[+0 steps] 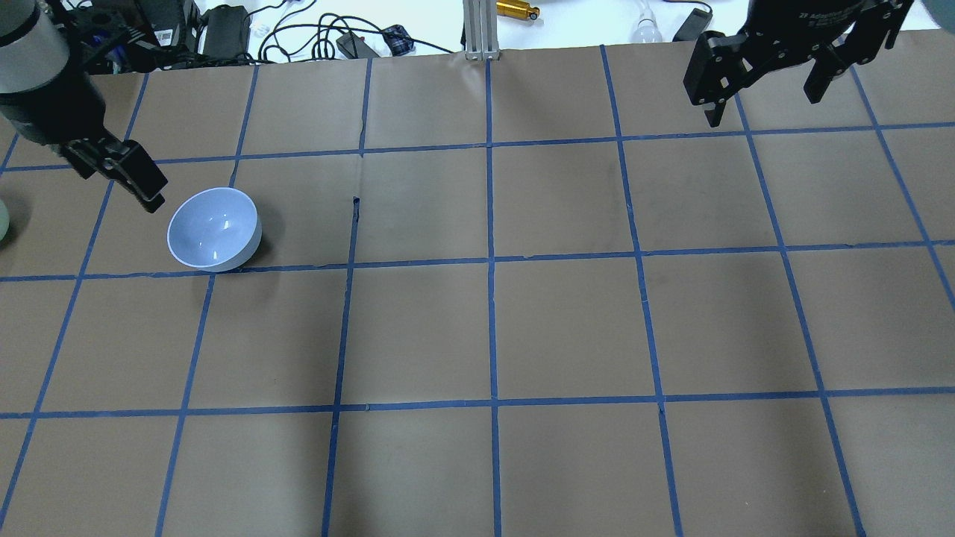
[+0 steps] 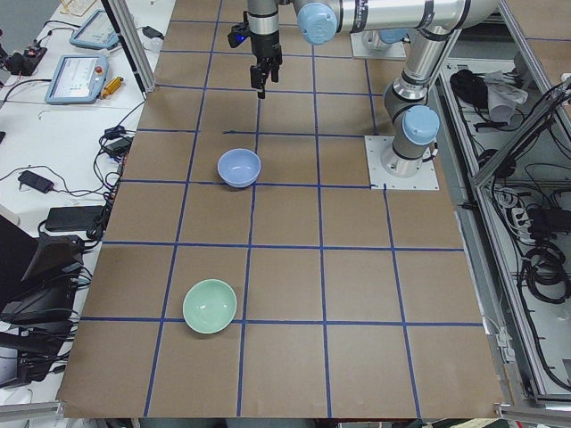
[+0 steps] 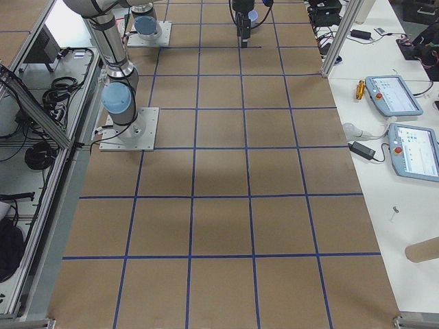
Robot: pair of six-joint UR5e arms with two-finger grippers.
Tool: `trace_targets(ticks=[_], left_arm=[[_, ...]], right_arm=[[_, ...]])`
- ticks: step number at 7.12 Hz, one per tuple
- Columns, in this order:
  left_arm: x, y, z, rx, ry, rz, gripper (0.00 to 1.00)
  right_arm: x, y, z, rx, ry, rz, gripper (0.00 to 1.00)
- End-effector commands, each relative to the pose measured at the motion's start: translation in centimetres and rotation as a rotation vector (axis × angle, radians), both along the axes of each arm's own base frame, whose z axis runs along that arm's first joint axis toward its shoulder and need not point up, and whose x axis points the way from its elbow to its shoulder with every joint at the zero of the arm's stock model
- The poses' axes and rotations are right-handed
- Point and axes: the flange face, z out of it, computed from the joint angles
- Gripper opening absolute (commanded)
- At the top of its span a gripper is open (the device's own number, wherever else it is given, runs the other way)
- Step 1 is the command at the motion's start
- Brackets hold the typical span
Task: Stack green bowl on blue bowl
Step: 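Move the left gripper away from the blue bowl toward the green bowl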
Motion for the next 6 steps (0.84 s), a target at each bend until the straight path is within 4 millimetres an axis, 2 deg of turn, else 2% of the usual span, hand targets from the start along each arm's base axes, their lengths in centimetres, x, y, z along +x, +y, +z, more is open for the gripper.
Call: trace_targets(ticks=[1,2,3,5,6], left_arm=[[5.5,-1.0,-1.1,0.020,0.019,-0.121,1.00],[9.5,-1.5,-1.9,0.000,0.069,-0.153,1.00],[14.1,-2.1,-2.4,-0.024,0.047,-0.216,1.00],[20.4,-1.6,-3.5,-0.023,0.031,-0.234,1.00],[22.6,-1.8,-4.8,-0.006,0.047,-0.278,1.00]], right_arm=[[0.0,0.0,0.0,0.000,0.000,0.000,1.00],[-0.1,0.0,0.0,0.000,0.000,-0.001,1.00],[0.0,0.0,0.0,0.000,0.000,0.000,1.00],[0.0,0.0,0.0,0.000,0.000,0.000,1.00],[0.0,0.0,0.0,0.000,0.000,0.000,1.00]])
